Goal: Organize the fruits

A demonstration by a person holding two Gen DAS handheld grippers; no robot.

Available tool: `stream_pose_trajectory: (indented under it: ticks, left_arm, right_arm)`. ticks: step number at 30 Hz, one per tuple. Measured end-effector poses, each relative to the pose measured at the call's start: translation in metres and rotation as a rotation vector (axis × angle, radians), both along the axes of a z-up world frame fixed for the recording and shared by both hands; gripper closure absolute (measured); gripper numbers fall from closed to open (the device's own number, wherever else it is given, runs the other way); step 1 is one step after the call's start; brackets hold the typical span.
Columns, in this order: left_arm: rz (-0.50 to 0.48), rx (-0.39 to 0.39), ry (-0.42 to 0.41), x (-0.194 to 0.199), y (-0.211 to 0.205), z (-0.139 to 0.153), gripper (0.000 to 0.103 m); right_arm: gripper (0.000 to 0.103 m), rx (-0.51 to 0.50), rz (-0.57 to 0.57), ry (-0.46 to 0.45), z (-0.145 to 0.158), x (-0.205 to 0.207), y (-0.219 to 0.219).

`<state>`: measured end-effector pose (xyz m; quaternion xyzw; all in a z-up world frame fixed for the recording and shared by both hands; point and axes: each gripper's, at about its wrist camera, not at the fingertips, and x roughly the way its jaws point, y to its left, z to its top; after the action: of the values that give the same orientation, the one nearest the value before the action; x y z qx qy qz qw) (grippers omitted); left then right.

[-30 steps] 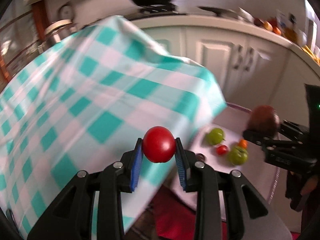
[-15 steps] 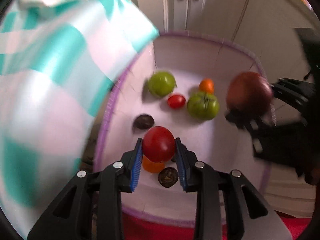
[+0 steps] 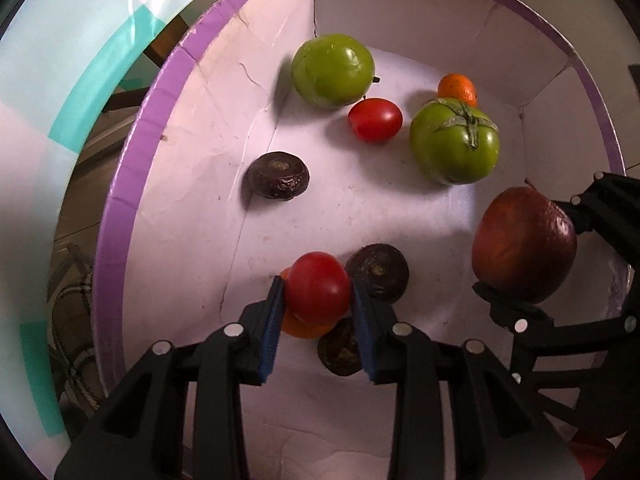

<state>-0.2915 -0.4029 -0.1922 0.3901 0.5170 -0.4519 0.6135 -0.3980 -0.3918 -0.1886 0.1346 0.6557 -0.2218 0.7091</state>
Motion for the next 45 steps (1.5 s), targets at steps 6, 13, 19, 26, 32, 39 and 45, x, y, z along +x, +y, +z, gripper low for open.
stream_pose_trajectory:
  ticks: [6, 13, 19, 26, 32, 39, 45]
  left_arm:
    - [-0.042, -0.176, -0.067, -0.005, 0.018, 0.039, 0.030]
    - [-0.075, -0.424, -0.212, -0.030, 0.050, 0.127, 0.015]
    - [-0.049, -0.533, -0.191, -0.037, 0.061, 0.171, 0.002]
    - [-0.025, -0.351, -0.142, -0.029, 0.049, 0.126, 0.002]
    - [-0.024, -0.321, -0.131, -0.025, 0.049, 0.115, 0.002]
    - [-0.032, -0.307, -0.141, -0.027, 0.049, 0.113, 0.002]
    - [-0.038, -0.302, -0.146, -0.028, 0.048, 0.113, 0.002]
  right_arm:
    - [0.027, 0.013, -0.009, -0.036, 0.003, -0.006, 0.002]
    - [0.022, -0.053, 0.015, -0.064, 0.020, -0.011, 0.008]
    - [0.017, -0.126, -0.015, -0.255, 0.084, -0.027, -0.001]
    - [0.017, -0.195, -0.129, -0.296, 0.093, -0.027, -0.021]
    - [0.017, -0.197, -0.174, -0.291, 0.088, -0.028, -0.030]
    - [0.017, -0.194, -0.180, -0.293, 0.082, -0.027, -0.030]
    - [0.017, -0.196, -0.179, -0.290, 0.079, -0.025, -0.030]
